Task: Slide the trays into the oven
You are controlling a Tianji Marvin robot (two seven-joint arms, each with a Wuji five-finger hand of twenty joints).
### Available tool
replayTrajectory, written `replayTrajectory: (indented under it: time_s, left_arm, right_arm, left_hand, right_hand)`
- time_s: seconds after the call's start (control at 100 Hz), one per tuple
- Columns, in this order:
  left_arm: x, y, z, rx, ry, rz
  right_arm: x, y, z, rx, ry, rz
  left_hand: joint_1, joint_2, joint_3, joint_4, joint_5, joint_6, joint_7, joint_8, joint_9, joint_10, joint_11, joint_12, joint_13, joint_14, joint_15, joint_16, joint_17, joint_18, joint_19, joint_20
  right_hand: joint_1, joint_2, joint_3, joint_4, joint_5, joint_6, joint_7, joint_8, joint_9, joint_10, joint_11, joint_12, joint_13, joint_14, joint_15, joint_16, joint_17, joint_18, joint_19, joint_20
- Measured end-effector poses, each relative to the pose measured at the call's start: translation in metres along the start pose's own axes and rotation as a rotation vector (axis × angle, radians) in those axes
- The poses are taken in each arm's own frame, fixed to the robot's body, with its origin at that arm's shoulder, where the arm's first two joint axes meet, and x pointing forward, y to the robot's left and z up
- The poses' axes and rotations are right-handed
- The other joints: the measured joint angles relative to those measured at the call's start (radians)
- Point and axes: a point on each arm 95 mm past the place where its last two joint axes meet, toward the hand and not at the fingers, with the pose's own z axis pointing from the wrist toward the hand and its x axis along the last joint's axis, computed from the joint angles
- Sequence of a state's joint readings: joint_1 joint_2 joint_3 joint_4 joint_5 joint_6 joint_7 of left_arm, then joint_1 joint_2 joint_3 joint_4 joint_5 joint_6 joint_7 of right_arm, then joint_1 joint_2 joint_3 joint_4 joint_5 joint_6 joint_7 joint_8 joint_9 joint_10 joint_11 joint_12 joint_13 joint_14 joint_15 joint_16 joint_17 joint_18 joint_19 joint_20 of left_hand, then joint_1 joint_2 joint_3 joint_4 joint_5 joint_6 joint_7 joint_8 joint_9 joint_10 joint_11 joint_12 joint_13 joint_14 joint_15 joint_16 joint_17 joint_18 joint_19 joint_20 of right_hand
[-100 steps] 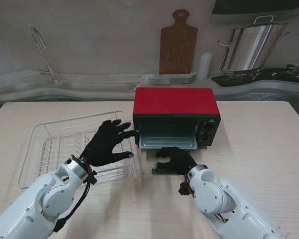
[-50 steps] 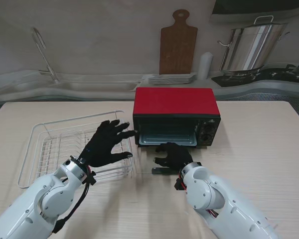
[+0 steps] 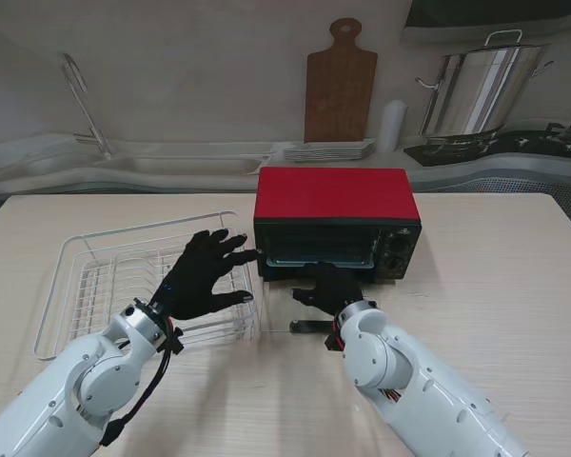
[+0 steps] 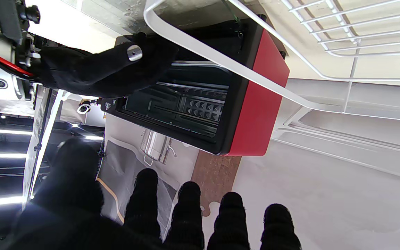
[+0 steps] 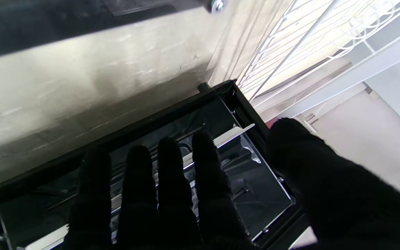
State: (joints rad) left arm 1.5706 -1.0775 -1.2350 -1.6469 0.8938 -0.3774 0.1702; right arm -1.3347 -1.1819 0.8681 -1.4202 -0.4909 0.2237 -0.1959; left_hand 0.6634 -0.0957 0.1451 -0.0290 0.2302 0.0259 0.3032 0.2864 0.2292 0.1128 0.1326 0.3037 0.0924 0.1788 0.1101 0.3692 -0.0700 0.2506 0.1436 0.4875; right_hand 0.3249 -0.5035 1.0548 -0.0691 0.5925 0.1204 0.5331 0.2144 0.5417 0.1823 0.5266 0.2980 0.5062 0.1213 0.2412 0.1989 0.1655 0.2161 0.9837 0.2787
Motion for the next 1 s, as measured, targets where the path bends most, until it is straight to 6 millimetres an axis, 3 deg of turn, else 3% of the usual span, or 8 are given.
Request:
replayTrajectory:
  time_s: [0.47,1.0]
  left_arm:
    - [-0.002,-0.001,-0.002,-0.003,-0.012,0.011]
    - [-0.003,-0.002,-0.004,0.0,-0.018,0.011]
  right_arm:
    - [0.003,0.002,0.032,-0.044,-0.035,0.02]
    - [0.004,0.0,0.042,-0.052,-0.053,0.012]
  left_hand:
    - [0.0,0.0,0.0,0.0,0.0,0.0,0.0,0.0,0.0,0.0,0.0,0.0,0.0,0.0,0.0,0.0,0.0,0.0,0.0,0.0]
    - [0.0,0.0,0.0,0.0,0.0,0.0,0.0,0.0,0.0,0.0,0.0,0.0,0.0,0.0,0.0,0.0,0.0,0.0,0.0,0.0]
  right_hand:
    - [0.0,0.0,0.001,0.0,0.0,-0.001,0.017,0.0,0.004,0.0,0.032,0.0,0.0,-0.001,0.0,0.0,0.0,0.0,0.0,0.0]
    - [0.0,-0.005,0.001,0.0,-0.011,-0.015,0.036,0.0,0.005,-0.001,0.042,0.0,0.0,-0.022,0.0,0.0,0.0,-0.028,0.0,0.0]
